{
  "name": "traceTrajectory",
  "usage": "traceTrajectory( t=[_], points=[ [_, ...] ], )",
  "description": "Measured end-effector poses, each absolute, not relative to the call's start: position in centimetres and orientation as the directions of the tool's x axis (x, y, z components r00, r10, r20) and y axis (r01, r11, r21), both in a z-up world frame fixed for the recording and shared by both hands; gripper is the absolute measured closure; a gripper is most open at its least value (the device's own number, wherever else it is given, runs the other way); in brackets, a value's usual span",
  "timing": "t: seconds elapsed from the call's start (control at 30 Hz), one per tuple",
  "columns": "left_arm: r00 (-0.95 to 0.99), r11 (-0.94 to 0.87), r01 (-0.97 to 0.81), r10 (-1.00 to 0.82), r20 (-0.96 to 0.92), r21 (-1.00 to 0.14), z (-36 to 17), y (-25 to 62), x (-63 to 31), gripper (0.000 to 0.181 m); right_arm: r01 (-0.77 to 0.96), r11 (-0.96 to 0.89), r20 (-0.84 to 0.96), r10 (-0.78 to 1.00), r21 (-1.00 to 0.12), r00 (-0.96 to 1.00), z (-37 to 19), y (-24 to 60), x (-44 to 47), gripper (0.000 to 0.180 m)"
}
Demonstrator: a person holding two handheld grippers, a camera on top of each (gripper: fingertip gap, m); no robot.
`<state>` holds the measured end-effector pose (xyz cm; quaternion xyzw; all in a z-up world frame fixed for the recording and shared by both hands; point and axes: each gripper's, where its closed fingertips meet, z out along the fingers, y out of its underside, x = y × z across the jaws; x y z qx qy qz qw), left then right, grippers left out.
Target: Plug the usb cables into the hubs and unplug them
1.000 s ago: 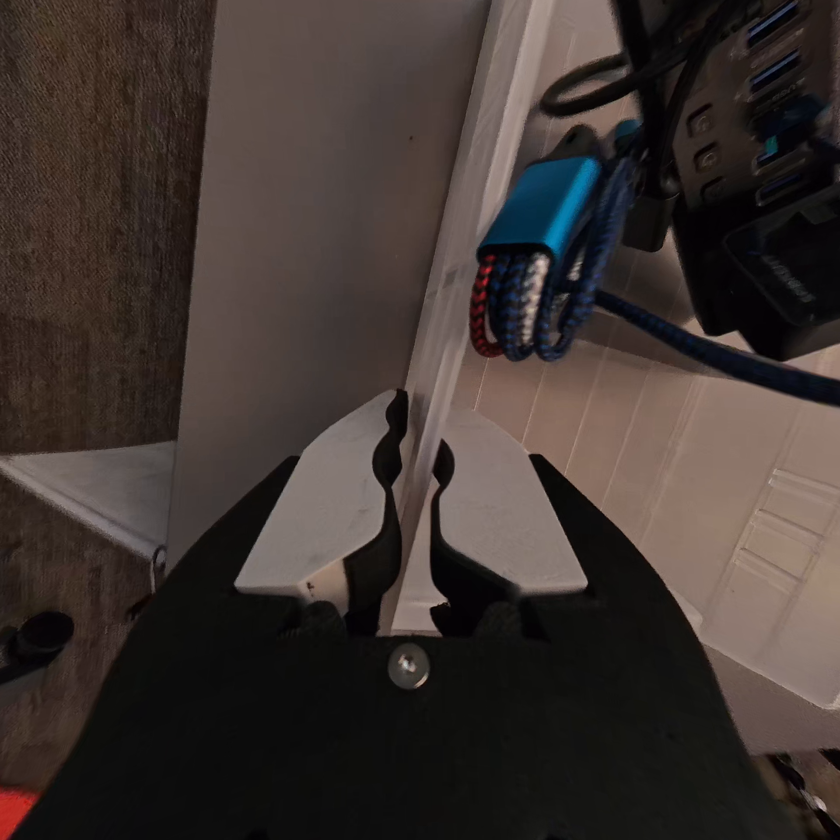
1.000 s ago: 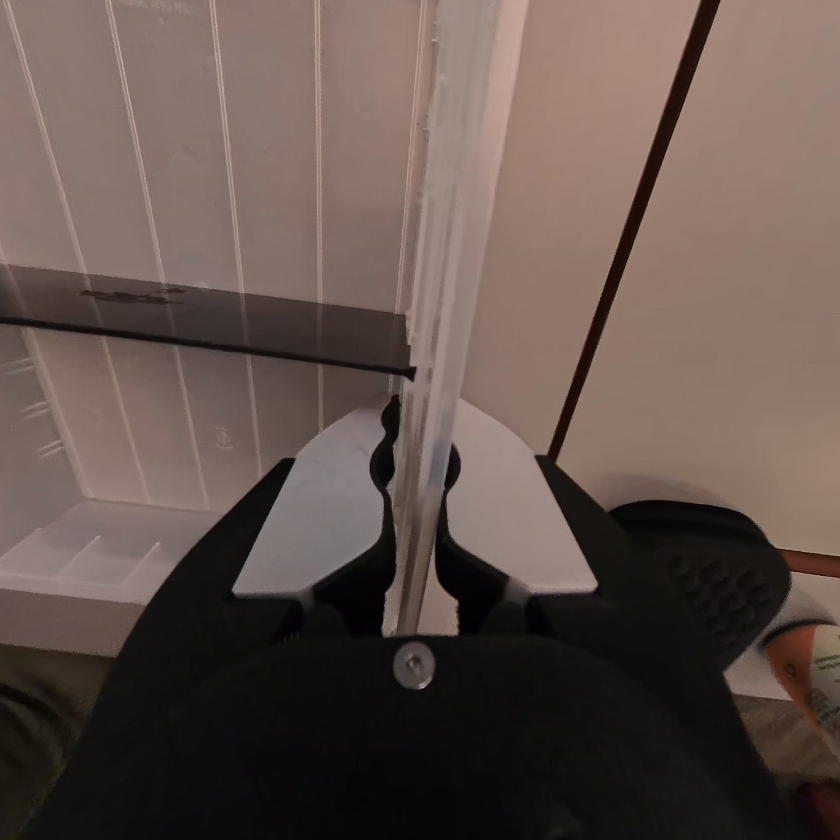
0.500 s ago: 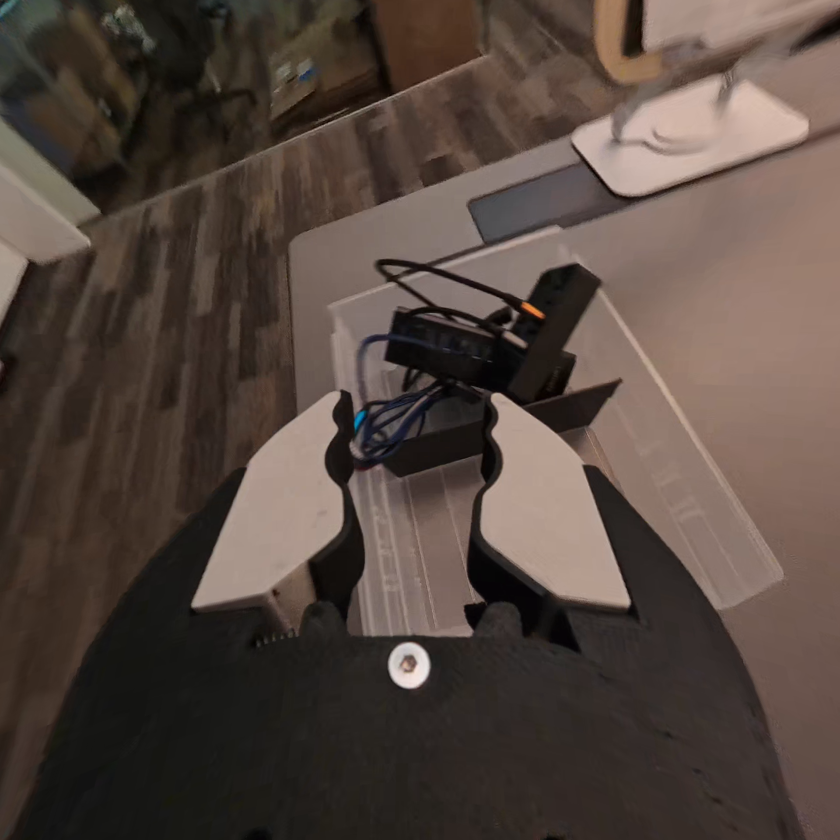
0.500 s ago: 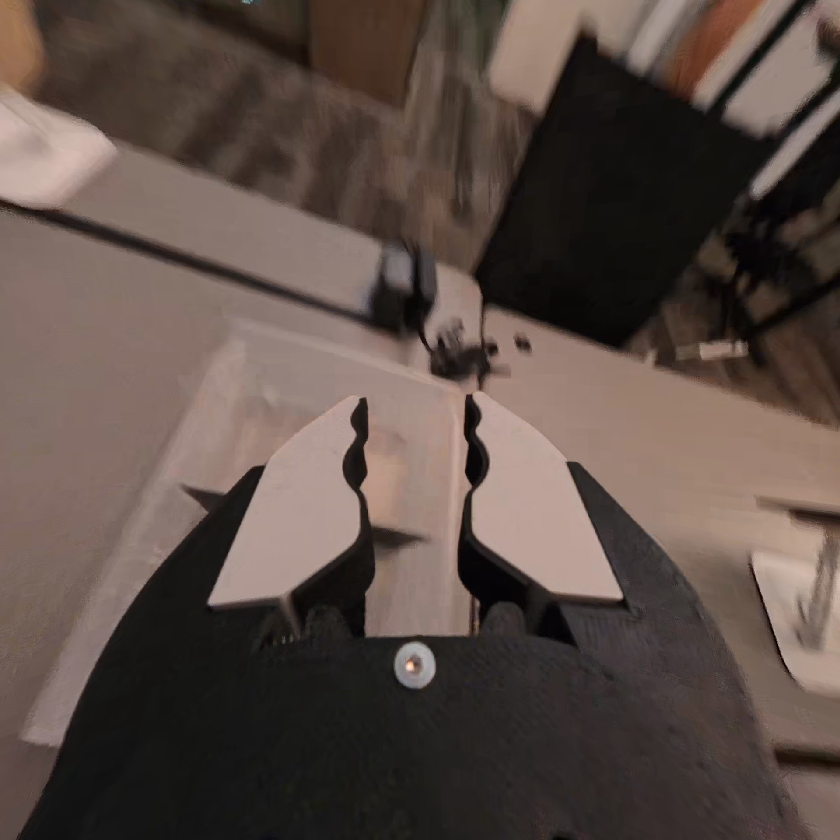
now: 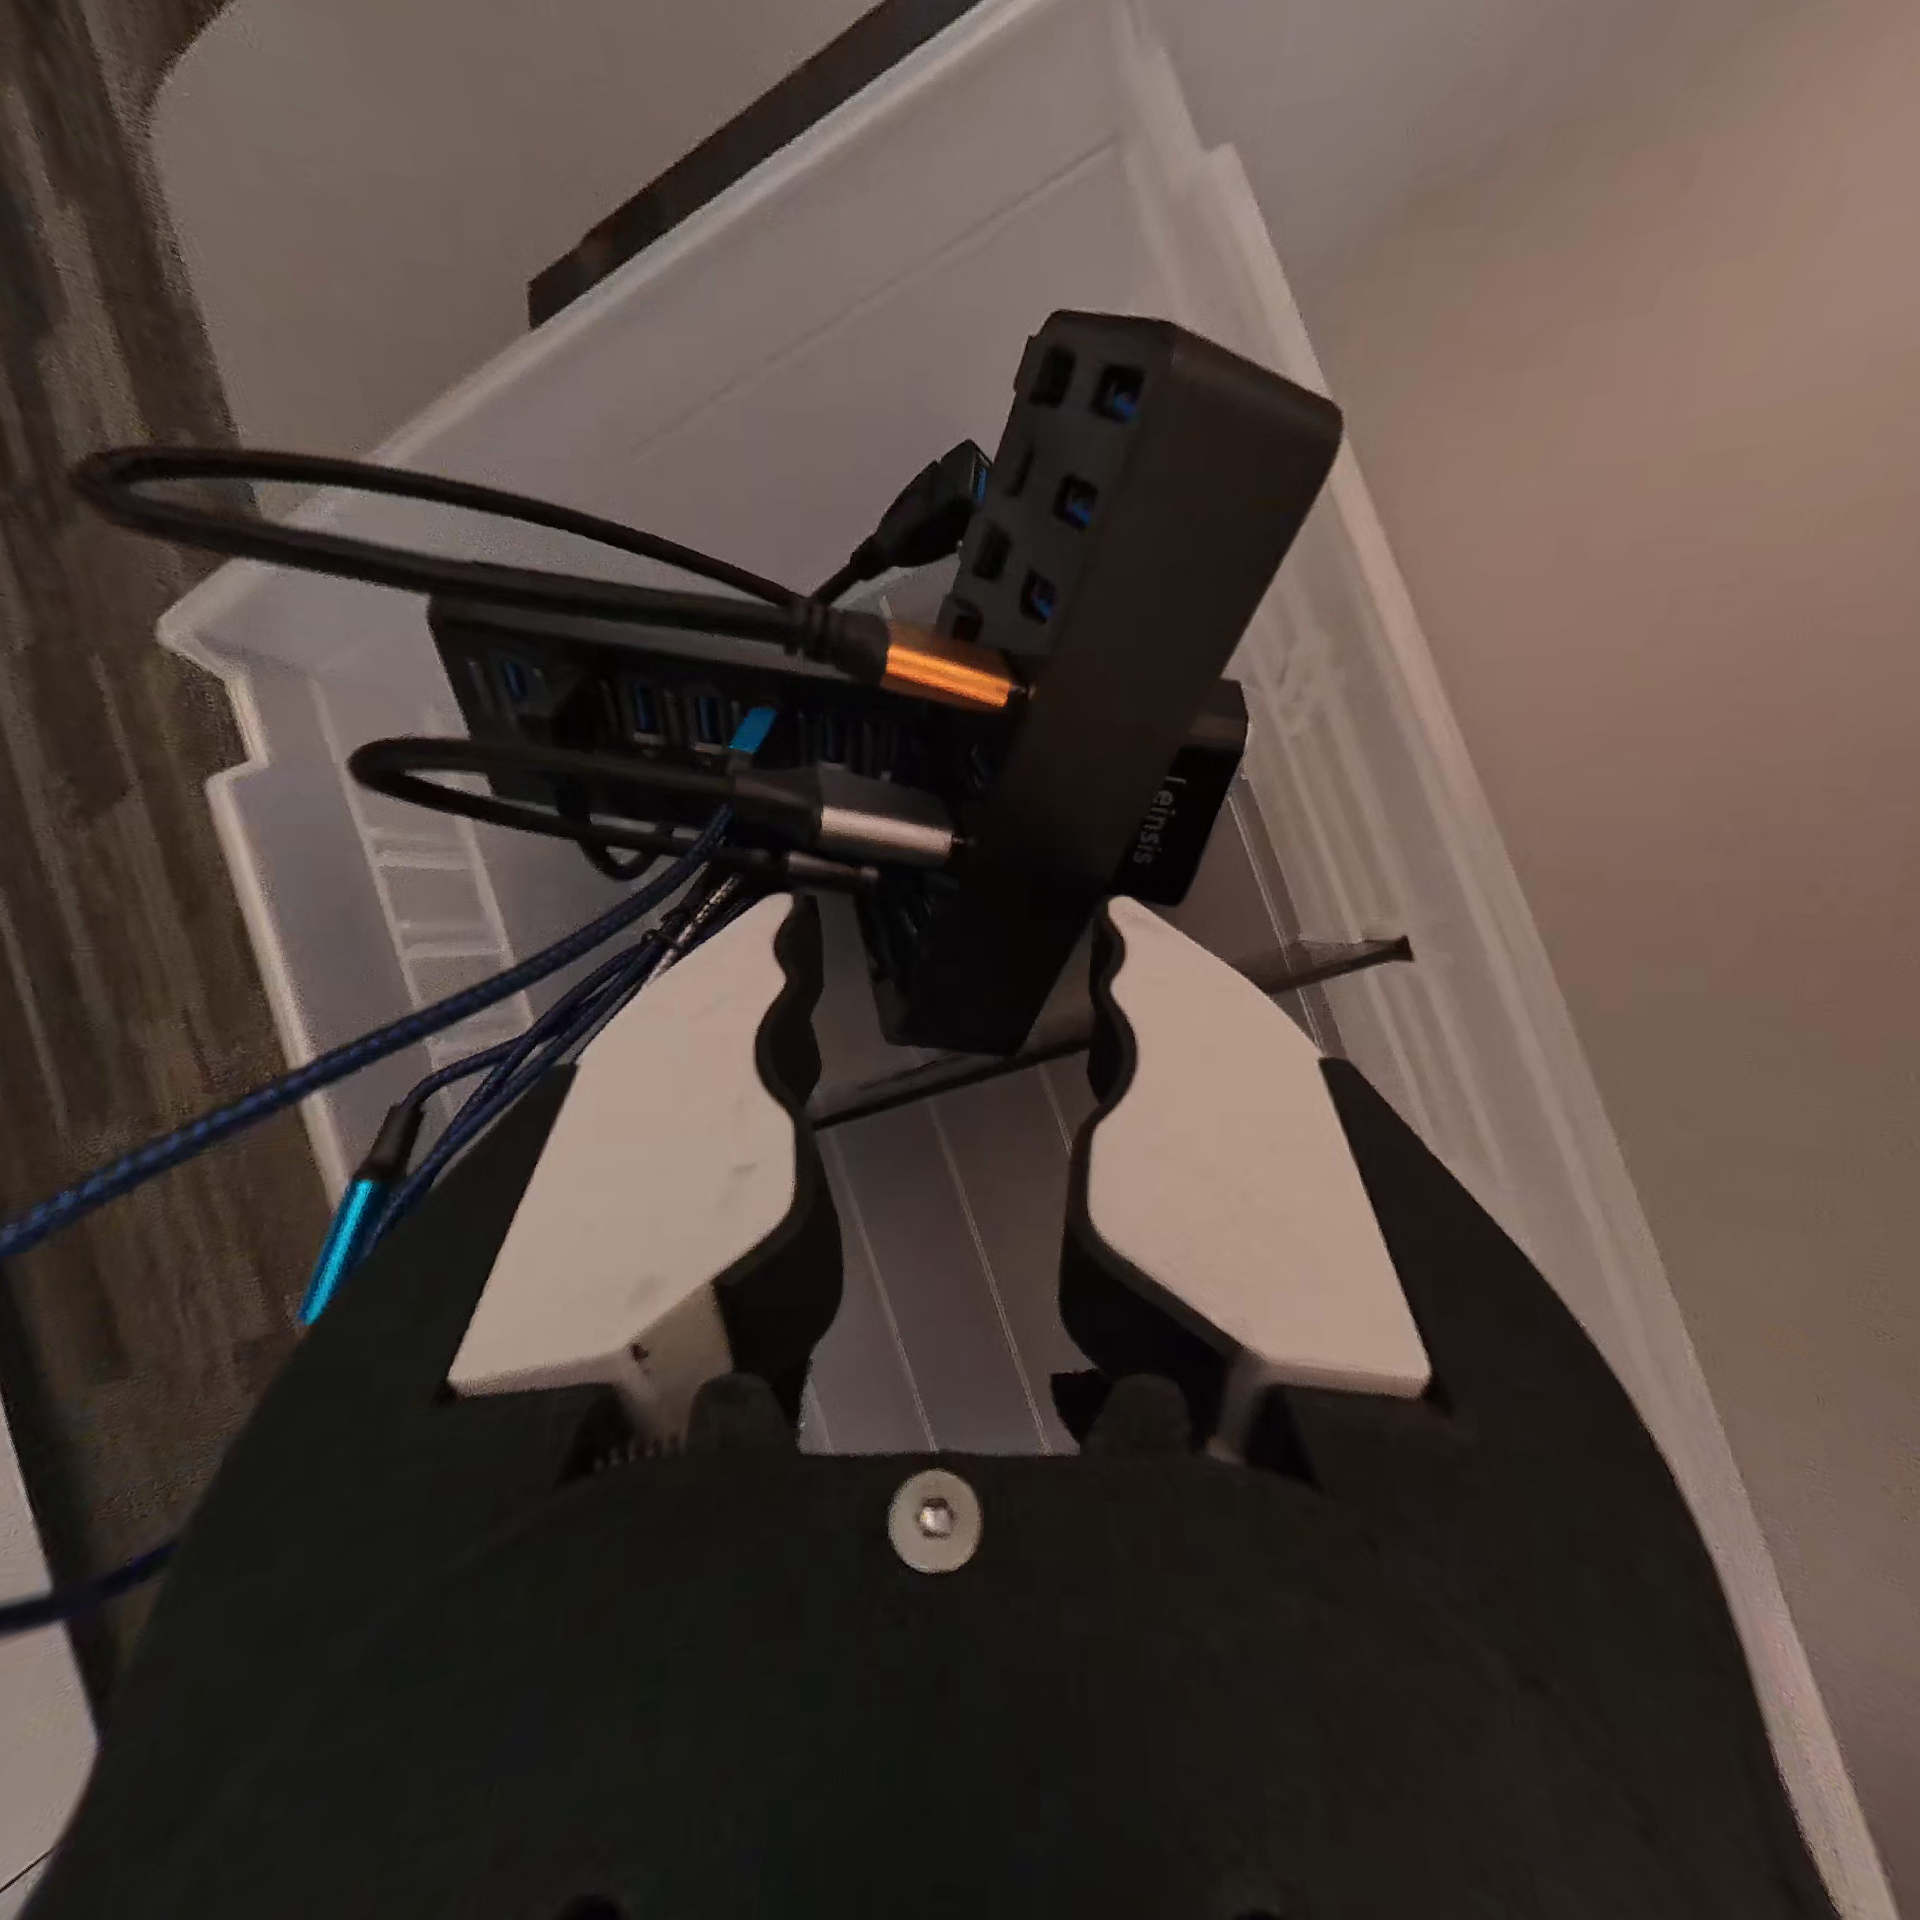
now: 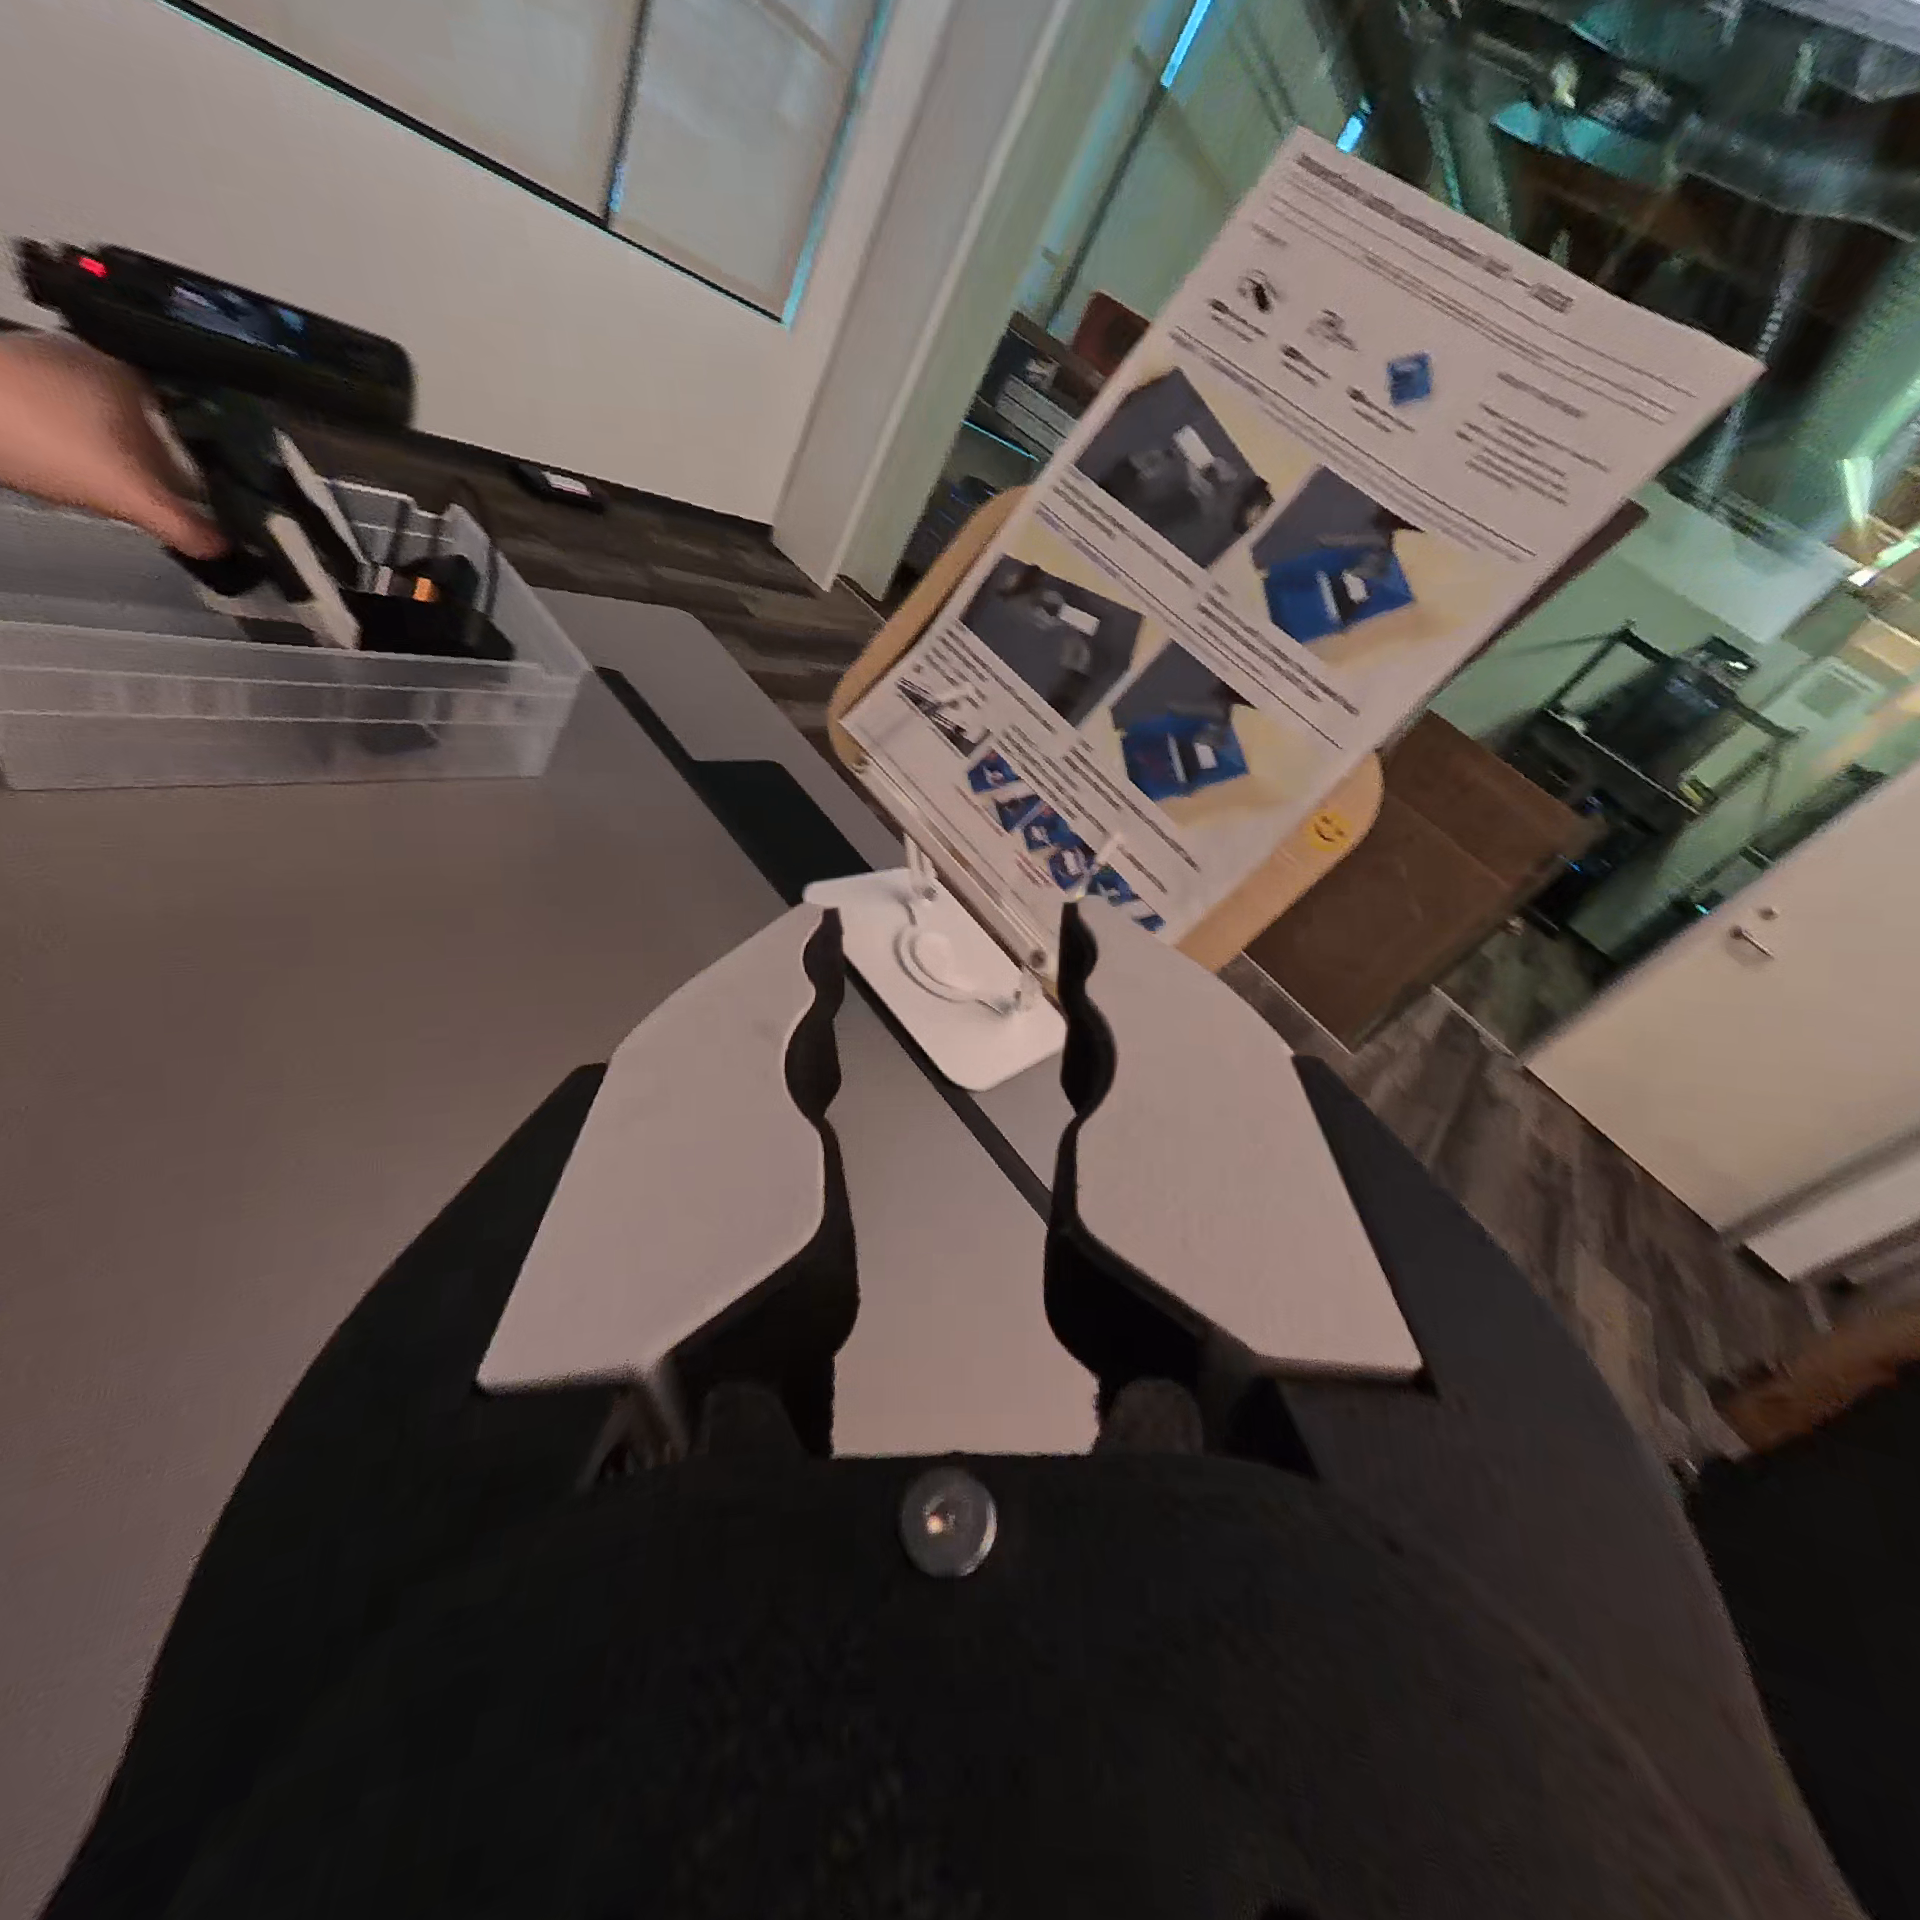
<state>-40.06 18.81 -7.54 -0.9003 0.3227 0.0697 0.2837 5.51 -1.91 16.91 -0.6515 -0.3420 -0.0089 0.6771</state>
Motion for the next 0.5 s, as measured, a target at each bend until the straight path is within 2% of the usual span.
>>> traceTrajectory(
  t=[0.03,0.1,0.23,0.33,0.5],
  points=[
    [0.782,-0.641,-0.619,-0.552,-0.288,-0.454,-7.9,18.8,-39.8,0.134,0.451,0.158,0.470,0.454,-0.879,0.757,16.9,-1.9,4.8,0.139],
    [0.786,-0.665,-0.611,-0.571,-0.236,-0.429,-8.8,18.8,-39.2,0.139,0.410,0.173,0.440,0.481,-0.896,0.758,17.0,-1.9,4.0,0.139],
    [0.804,-0.677,-0.582,-0.562,-0.194,-0.451,-9.1,19.4,-38.6,0.139,0.227,0.276,0.350,0.579,-0.934,0.737,19.7,-3.9,1.9,0.141],
    [0.775,-0.638,-0.624,-0.578,-0.256,-0.451,-8.8,19.7,-38.8,0.144,0.113,0.348,0.323,0.635,-0.931,0.701,21.4,-5.9,1.4,0.146],
    [0.696,-0.582,-0.717,-0.578,-0.425,-0.383,-7.0,19.9,-39.8,0.153,0.158,0.327,0.332,0.590,-0.932,0.736,20.5,-5.2,3.2,0.150]
  ],
)
